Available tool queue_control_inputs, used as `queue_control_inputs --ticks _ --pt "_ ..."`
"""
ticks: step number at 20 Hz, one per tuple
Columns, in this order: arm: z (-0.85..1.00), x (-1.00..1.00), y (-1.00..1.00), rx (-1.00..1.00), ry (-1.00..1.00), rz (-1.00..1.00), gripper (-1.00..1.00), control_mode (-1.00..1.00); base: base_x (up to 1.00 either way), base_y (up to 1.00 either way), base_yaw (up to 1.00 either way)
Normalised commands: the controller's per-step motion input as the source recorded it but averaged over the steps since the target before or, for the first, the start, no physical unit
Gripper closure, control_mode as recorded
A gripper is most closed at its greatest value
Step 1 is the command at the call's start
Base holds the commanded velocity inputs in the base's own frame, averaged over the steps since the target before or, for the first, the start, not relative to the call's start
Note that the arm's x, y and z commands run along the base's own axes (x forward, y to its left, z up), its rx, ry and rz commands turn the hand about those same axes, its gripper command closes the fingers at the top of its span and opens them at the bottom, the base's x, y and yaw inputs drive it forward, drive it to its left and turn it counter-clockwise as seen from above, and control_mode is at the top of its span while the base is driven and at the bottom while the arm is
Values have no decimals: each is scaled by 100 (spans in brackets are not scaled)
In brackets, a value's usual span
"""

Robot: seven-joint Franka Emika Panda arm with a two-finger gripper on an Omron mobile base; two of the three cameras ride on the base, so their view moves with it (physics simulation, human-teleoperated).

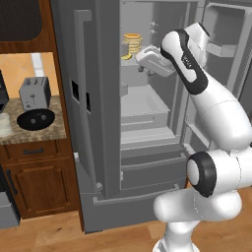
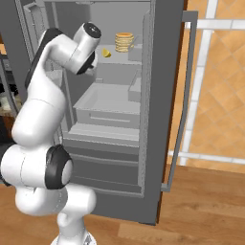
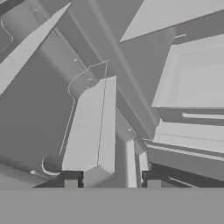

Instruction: Grab a lemon wedge from the fridge and one ice cube from the ice bowl, and put them in the glass of lemonade.

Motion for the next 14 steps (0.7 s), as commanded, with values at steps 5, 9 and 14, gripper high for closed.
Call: queue_control_inputs --ticks 5,9,14 --pt "-47 63 -2 12 0 4 -100 -100 0 0 0" --pt "-58 28 4 4 -1 3 -100 -100 0 0 0" --pt "-5 21 28 0 -5 0 -100 -100 0 0 0"
